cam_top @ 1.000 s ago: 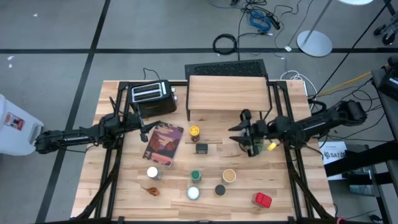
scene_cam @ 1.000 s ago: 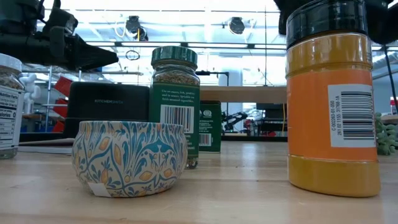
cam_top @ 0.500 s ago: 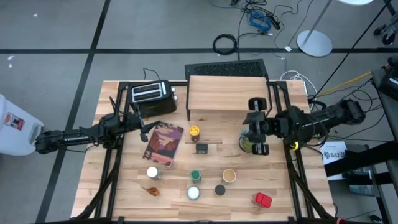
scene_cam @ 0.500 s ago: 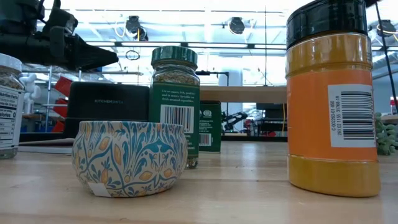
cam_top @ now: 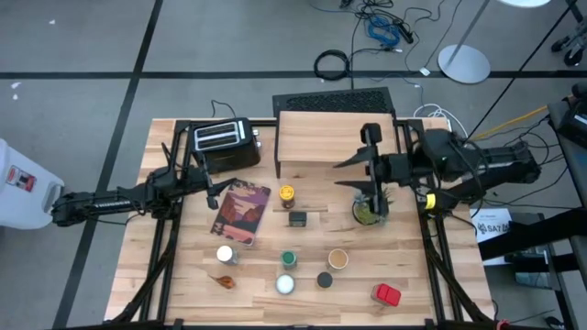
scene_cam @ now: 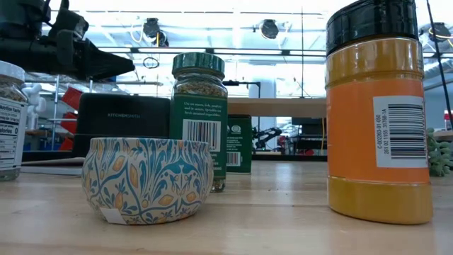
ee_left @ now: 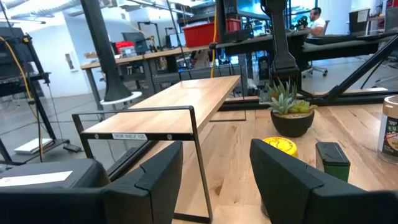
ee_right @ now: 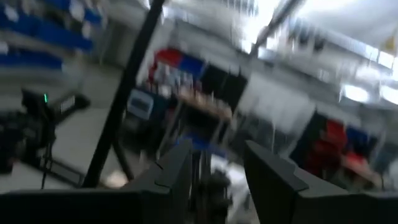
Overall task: Shelf spices
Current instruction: Put the yellow seasoning bottle on the shelf
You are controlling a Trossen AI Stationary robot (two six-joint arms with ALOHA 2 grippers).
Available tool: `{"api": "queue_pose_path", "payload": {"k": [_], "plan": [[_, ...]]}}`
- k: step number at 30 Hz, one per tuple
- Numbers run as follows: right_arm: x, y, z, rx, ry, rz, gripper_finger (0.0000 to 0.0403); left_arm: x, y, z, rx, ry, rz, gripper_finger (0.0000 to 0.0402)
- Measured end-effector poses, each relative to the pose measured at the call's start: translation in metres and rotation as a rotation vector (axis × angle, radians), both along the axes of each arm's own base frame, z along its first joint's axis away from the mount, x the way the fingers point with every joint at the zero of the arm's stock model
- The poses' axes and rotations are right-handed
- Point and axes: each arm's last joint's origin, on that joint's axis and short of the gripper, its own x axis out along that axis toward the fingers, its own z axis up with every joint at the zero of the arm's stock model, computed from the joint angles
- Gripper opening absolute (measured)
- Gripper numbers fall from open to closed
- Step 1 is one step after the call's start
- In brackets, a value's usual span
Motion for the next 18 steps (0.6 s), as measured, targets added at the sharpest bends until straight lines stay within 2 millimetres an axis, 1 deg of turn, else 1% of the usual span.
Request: {"api": "queue_pose_path", "payload": {"k": [5, 9, 12, 14, 18], "plan": [[-0.011, -0.004, 0.008, 0.047, 0.217, -0.068, 0.0132, 0.0, 0.0, 0.0, -0.001, -0.002, 0.0, 0.0199], [-0.021, -0.006, 0.009, 0.128, 0.362, -0.095, 0.0132, 0.0, -0.001, 0.002, -0.017, -0.027, -0.034, 0.0199], [-0.025, -0.006, 0.003, 0.197, 0.476, -0.109, 0.0132, 0.0, -0.001, 0.004, -0.038, -0.056, -0.033, 0.0199], [-0.028, -0.007, -0.004, 0.242, 0.555, -0.123, 0.0132, -0.001, 0.0, 0.009, -0.031, -0.109, -0.001, 0.0199], [-0.033, -0.007, -0.018, 0.313, 0.722, -0.164, 0.0132, -0.003, -0.001, 0.021, -0.052, -0.241, -0.013, 0.0199]]}}
